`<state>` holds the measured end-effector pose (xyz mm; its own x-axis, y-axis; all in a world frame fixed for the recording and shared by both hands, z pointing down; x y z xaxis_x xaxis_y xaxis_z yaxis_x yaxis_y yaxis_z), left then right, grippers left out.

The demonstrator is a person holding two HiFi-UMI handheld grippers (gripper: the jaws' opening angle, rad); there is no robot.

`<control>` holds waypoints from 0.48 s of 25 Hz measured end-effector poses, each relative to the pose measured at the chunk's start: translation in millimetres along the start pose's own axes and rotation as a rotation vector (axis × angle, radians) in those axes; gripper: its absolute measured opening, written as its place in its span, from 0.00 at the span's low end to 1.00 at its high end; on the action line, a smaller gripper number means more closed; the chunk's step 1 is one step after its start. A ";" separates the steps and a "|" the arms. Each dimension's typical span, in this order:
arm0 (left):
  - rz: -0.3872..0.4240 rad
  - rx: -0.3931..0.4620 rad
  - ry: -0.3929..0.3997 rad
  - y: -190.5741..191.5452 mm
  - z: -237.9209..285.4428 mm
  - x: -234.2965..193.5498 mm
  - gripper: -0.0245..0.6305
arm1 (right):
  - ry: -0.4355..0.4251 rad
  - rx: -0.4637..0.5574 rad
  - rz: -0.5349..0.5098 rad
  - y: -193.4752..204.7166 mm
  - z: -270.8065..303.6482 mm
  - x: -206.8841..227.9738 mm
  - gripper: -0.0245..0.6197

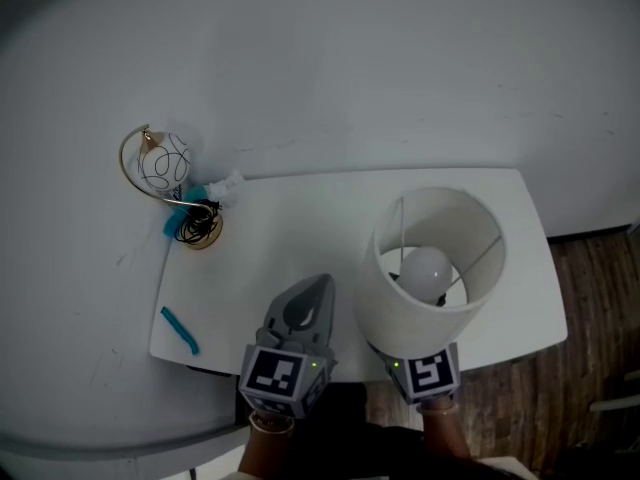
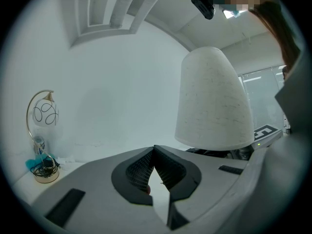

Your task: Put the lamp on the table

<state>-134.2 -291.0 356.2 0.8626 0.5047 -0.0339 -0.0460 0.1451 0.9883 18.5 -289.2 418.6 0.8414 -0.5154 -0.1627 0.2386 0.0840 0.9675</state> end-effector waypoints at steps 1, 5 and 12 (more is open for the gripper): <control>0.001 -0.003 0.002 0.3 2.1 -0.4 0.03 | -0.002 -0.017 0.012 3.3 1.2 0.4 0.07; 0.002 -0.008 0.014 -0.2 10.3 -0.5 0.03 | -0.005 -0.022 0.029 10.1 8.7 3.3 0.07; 0.008 0.003 0.031 -0.7 19.2 1.1 0.03 | -0.021 -0.043 0.026 20.5 15.0 4.9 0.07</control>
<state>-123.6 -306.9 358.3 0.8462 0.5320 -0.0309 -0.0512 0.1389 0.9890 20.2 -302.8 440.5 0.8373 -0.5303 -0.1330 0.2375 0.1337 0.9622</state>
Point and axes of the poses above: the fingertips, and each gripper's own axes: z forward along the fingers, x to its right, y out of its underside, the point moved 7 cm from there along -z, backward along the fingers
